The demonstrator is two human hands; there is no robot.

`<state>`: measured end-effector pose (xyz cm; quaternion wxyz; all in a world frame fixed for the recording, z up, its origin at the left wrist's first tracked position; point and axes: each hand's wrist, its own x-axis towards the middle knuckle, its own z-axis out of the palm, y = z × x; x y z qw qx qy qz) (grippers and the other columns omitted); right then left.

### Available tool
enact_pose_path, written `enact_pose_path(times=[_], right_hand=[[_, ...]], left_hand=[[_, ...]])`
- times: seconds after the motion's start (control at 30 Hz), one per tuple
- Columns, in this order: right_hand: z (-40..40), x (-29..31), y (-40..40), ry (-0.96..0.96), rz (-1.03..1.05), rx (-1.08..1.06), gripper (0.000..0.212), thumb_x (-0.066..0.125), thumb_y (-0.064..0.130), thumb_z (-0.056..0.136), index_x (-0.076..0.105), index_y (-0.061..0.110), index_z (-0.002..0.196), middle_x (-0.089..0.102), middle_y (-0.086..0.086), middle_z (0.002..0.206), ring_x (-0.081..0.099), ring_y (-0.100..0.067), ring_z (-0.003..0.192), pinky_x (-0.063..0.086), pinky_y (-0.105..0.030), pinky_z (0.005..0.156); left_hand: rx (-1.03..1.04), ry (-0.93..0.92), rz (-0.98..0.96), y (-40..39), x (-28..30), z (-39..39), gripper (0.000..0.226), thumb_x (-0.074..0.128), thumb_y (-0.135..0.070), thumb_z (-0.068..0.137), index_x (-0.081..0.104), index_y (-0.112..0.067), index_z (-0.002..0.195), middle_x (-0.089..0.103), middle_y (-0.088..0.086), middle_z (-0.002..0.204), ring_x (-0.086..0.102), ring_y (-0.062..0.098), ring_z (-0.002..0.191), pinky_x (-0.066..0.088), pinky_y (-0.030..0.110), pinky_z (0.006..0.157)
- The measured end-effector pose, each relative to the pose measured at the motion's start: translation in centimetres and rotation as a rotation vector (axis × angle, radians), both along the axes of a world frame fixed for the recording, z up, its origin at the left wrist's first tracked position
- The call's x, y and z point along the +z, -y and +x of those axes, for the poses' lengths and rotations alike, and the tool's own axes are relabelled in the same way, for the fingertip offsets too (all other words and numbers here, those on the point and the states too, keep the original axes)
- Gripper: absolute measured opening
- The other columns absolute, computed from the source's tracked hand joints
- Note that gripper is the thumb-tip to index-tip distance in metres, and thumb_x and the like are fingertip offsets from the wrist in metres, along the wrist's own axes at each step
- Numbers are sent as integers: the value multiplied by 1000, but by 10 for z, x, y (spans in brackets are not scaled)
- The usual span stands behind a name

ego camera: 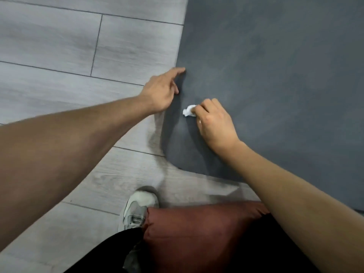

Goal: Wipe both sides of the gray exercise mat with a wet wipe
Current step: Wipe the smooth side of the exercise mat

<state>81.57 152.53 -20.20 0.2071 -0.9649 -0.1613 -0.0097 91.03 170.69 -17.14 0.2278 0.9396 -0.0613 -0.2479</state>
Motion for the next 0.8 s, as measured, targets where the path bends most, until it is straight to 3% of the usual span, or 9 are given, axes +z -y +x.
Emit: enact_pose_path(times=[0.13,0.23,0.3,0.4,0.5,0.6,0.7,0.8], right_hand=[[29,4,11,74,-104,77,9,54,8,83,63,6,84,55,-15,82,53,-33,77,39,-41,61],[87,8,11,3,-128,-137,20,46,5,89,64,3,99,57,-20,101,52,-37,97,39,-44,77],[104,7,0,-73,-94,-304,26,43,7,92,65,6,106,57,-19,108,51,-35,103,41,-40,85],[58,4,-37,-70,-12,-363,23,49,6,86,70,8,96,57,-17,94,54,-34,88,43,-41,72],[-42,8,-73,-108,129,-74,25,59,0,77,71,12,95,53,-10,85,50,-29,78,44,-38,65],[-77,8,-71,-143,119,65,23,59,3,81,69,13,99,51,-9,86,47,-27,78,44,-36,70],[-46,8,-20,36,44,-72,17,51,6,82,67,9,89,52,-14,81,49,-32,71,45,-41,62],[-14,7,77,80,-90,-392,14,51,5,81,63,4,88,54,-21,90,52,-38,81,45,-46,72]], left_hand=[[-131,-109,128,11,12,32,44,39,-19,106,55,-33,145,75,4,105,68,23,107,47,27,100],[-229,-64,245,15,15,36,45,42,-20,106,52,-37,147,62,11,139,57,35,125,44,38,107],[-270,-46,295,15,17,35,52,42,-15,104,49,-42,148,56,13,146,52,38,129,44,43,107],[-266,-40,319,22,21,35,50,43,-16,103,54,-44,143,56,11,146,52,37,130,44,42,106],[-225,-53,361,32,28,37,47,47,-17,103,55,-41,143,55,9,147,54,36,130,43,39,105],[-304,-20,445,42,27,30,37,59,-27,95,64,-24,132,62,14,131,59,39,120,46,40,87],[-411,35,522,49,19,20,49,73,-45,85,62,-10,119,62,15,118,62,39,109,40,38,75],[-400,85,517,47,13,14,62,76,-50,85,56,-5,124,59,17,123,60,41,114,41,42,78]])
